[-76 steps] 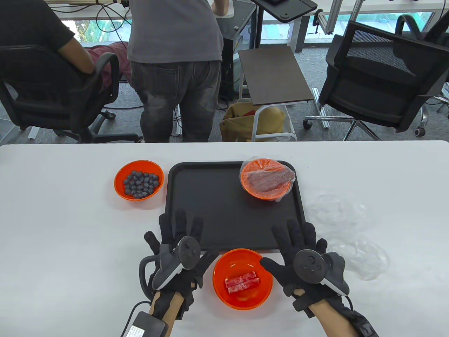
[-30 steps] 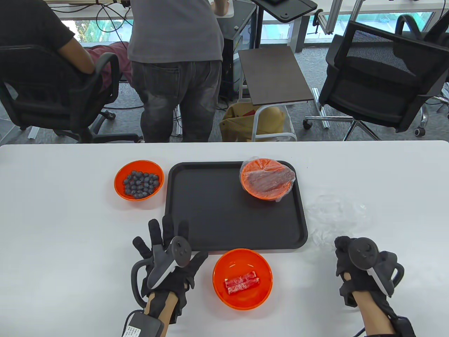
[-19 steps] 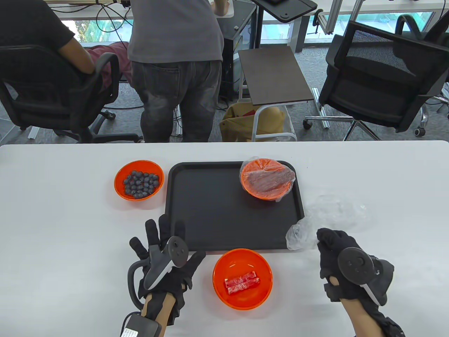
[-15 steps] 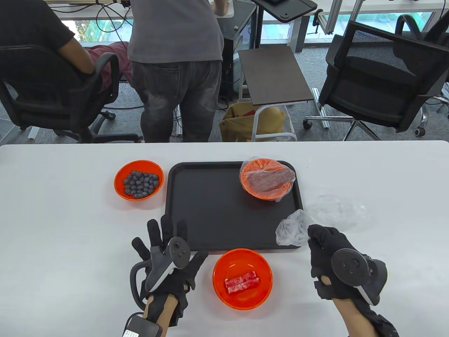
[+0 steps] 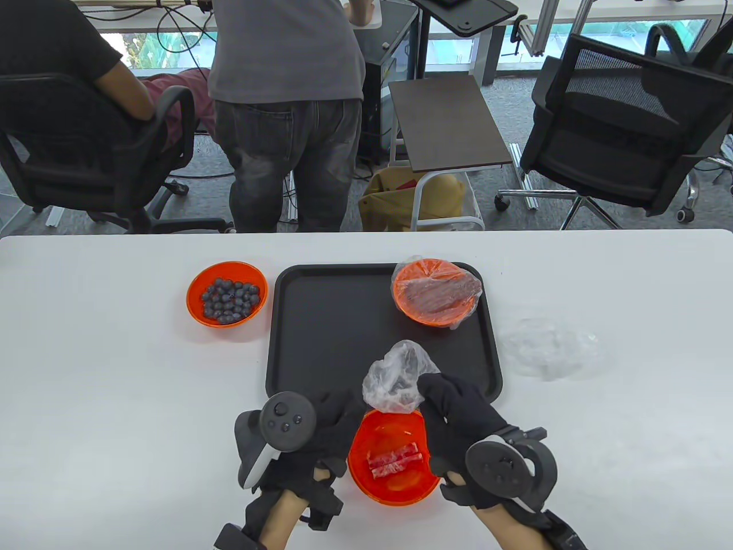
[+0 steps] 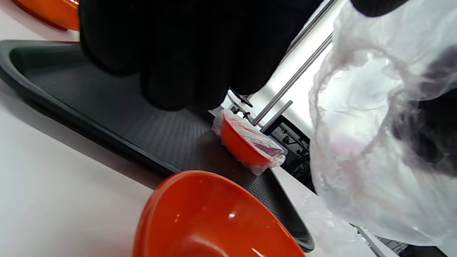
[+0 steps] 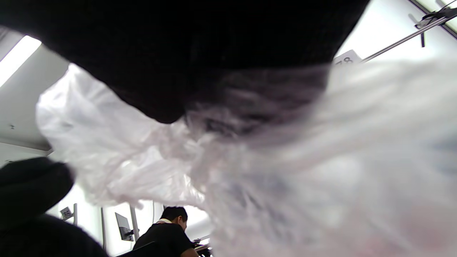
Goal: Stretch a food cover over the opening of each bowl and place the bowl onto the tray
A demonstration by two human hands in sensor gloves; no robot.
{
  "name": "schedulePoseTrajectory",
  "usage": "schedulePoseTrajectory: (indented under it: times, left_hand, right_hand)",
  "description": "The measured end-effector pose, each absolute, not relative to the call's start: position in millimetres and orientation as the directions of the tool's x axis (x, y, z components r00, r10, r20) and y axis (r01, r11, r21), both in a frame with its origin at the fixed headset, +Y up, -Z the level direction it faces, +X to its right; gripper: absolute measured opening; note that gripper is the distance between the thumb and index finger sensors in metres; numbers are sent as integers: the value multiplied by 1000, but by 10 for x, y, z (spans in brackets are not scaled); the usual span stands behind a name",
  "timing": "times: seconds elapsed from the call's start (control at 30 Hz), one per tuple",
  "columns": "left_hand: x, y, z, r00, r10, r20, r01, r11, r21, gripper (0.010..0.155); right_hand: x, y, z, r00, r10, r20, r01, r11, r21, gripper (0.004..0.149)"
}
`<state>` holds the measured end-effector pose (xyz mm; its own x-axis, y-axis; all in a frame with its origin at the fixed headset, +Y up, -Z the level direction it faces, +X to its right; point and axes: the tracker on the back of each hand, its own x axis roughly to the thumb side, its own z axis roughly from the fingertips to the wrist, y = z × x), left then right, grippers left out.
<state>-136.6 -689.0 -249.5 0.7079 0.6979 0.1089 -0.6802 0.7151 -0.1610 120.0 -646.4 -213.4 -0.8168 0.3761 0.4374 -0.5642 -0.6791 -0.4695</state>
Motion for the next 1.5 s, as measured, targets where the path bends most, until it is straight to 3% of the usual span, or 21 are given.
schedulePoseTrajectory:
  times: [0.2,0.4,0.63,0.77,0.97,1.1,1.27,1.43,1.5]
  left_hand:
    - [-1410,-7063,-2540,418,908,25,-851,401,-340,90]
    - [-1349,-7126,-2554,293,956,-6,-870,264,-416,84]
    - [-1396,-7189,-2554,114,989,-89,-947,81,-309,57]
    - [-1463,-7207,-2567,90,992,-86,-966,66,-251,48]
    - [-1555,-7196,-2574,7,996,-87,-969,-14,-245,47]
    - [-1561,-7176,-2587,-60,996,-60,-949,-76,-305,46]
    - [-1500,-7087,-2576,-104,994,17,-907,-87,-412,45]
    - [-1421,-7052,-2553,-136,990,45,-890,-102,-445,45]
    - [-1395,-7061,-2548,-111,993,45,-895,-80,-438,45]
  right_hand:
    - [980,-6644,-2085,-781,278,559,-540,-750,-381,41]
    - [814,-6727,-2060,-741,187,645,-486,-812,-323,41]
    - [810,-6749,-2042,-724,201,659,-497,-815,-298,44]
    - [891,-6777,-2061,-695,271,666,-552,-794,-254,53]
    - [1242,-6801,-2200,-569,526,632,-767,-617,-178,60]
    - [1490,-6872,-2333,-549,693,467,-830,-515,-213,55]
    - [1689,-7126,-2570,-370,900,231,-929,-350,-122,51]
    - [1583,-7318,-2685,-104,985,137,-974,-129,184,58]
    - [1448,-7335,-2660,9,993,120,-941,-32,337,69]
